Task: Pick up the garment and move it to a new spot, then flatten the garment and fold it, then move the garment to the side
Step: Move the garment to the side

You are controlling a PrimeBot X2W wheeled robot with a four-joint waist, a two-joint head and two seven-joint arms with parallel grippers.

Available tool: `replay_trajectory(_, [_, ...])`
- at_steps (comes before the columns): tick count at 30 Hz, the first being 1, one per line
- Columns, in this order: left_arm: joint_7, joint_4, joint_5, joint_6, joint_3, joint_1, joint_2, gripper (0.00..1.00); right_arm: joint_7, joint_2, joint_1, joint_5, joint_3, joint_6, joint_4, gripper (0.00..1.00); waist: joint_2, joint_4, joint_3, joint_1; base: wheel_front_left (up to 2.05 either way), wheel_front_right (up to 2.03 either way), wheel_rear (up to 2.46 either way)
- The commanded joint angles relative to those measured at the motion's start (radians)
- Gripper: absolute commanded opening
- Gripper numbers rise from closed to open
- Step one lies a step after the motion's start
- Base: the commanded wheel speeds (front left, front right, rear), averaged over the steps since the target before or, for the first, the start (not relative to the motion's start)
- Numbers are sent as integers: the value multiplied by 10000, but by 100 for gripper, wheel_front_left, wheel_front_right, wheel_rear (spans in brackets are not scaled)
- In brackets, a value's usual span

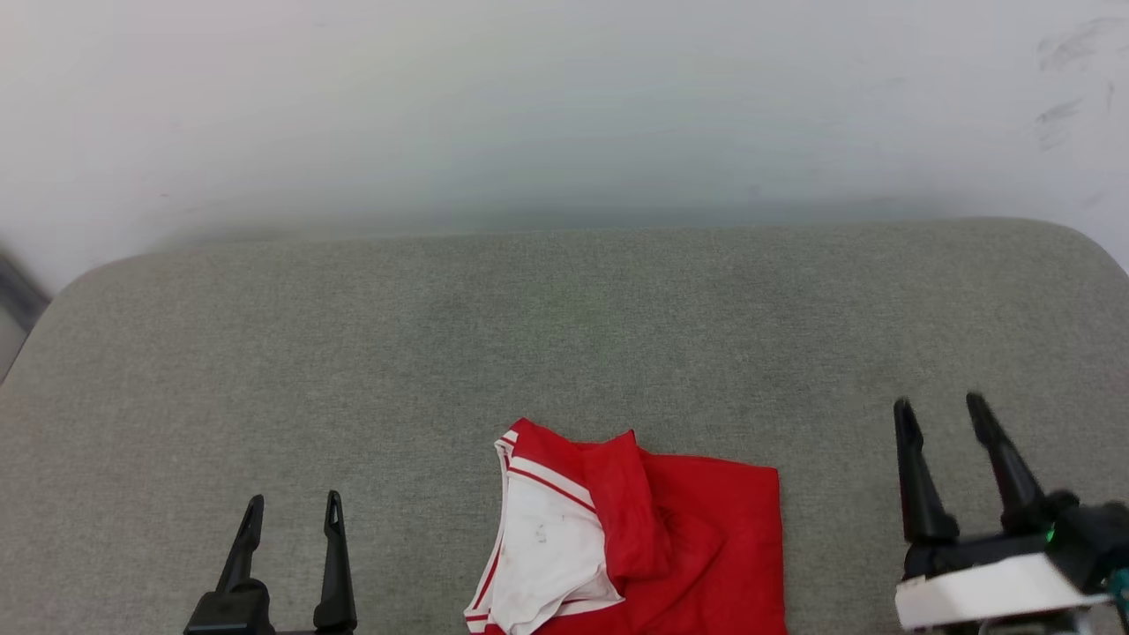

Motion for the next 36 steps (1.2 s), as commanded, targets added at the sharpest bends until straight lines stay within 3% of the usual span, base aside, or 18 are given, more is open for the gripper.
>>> replay_trajectory(1, [-22,-15,8,-18,42,23,-13,100,-16,-234,-682,-75,32,-4,-196,100,-1,-50,42,1,0,0,0])
replay_trajectory(6, [-22,43,20,-79,-9,-113,-19,100,107,-1165,-2240,9,410,-4,-27,100,-1,-7,113,1,0,0,0])
replay_trajectory(9, [-22,75,28,-104,-14,-157,-19,100,1152,-1945,-3200,524,982,-4,151,100,-1,76,168,1,0,0,0])
replay_trajectory(15, [-20,128,23,-187,16,-264,-23,100,5856,-3765,-4461,3158,2819,-5,193,100,-1,212,359,1,0,0,0])
replay_trajectory(20, [-22,124,64,-266,-7,-527,-28,100,9364,-4600,-4697,5799,3253,-4,286,100,-1,329,733,1,0,0,0])
replay_trajectory(23, [-22,129,80,-280,-55,-717,-28,100,10783,-4802,-4417,6971,3217,-4,483,100,-1,425,967,1,0,0,0])
replay_trajectory(26, [-22,123,77,-286,-137,-928,-36,100,11544,-4886,-4014,7656,3217,-4,697,100,-1,540,1234,1,0,0,0])
replay_trajectory(36, [-22,160,96,-344,-330,-1483,-46,100,11306,-4118,-3292,8643,3239,-4,1559,100,-1,899,2036,1,0,0,0])
